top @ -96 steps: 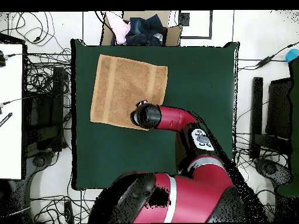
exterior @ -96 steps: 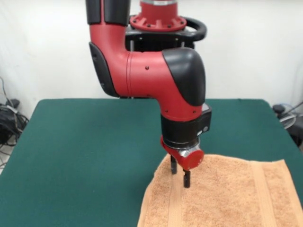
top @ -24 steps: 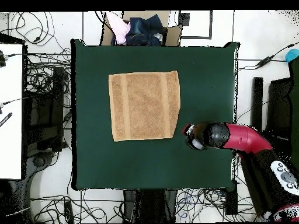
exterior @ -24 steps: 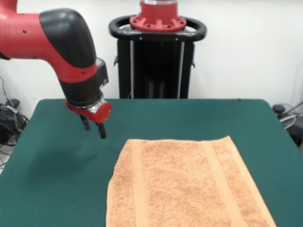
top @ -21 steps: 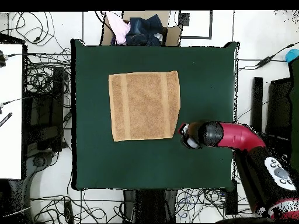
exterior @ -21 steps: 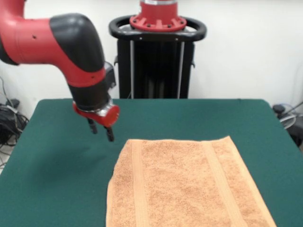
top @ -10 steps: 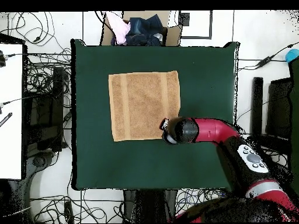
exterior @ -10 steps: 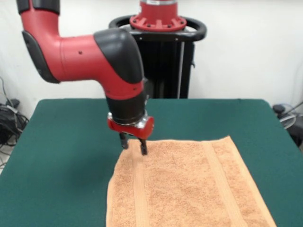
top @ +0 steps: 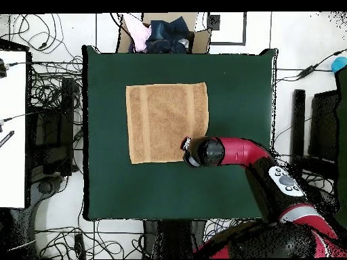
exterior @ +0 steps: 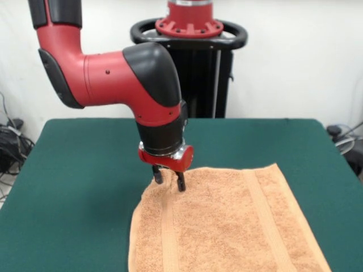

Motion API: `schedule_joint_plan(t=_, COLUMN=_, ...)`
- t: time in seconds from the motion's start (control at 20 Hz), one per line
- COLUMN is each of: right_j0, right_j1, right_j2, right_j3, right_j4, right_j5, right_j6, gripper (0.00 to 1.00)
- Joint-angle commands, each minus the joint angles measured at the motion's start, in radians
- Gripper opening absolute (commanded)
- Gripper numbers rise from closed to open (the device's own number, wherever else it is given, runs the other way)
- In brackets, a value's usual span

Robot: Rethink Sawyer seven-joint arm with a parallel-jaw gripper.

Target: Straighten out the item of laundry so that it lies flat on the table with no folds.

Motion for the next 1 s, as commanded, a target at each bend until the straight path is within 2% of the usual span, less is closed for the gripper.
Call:
schedule_joint_plan(t=0.05, right_j0=0.048, right_j1=0.128, right_j2=-0.071, right_j3=-0.004, right_j4=0.009, right_j5=-0.108, right_j6=0.125, gripper=1.0)
schedule_joint_plan(t=0.3, right_j0=0.051, right_j1=0.057, right_j2=-0.073, right_j3=0.035, right_j4=0.045, right_j5=-0.054, right_j6=0.11, gripper=1.0)
schedule_joint_plan(t=0.6, right_j0=0.046, right_j1=0.014, right_j2=-0.078, right_j3=0.067, right_j4=0.065, right_j5=-0.03, right_j6=0.089, gripper=1.0)
schedule_joint_plan(t=0.85, right_j0=0.05, right_j1=-0.068, right_j2=-0.083, right_j3=0.162, right_j4=0.086, right_j5=-0.026, right_j6=0.107, gripper=1.0)
schedule_joint_plan(t=1.0, right_j0=0.06, right_j1=-0.09, right_j2=-0.091, right_j3=0.178, right_j4=0.091, right_j5=-0.025, right_j6=0.109, gripper=1.0)
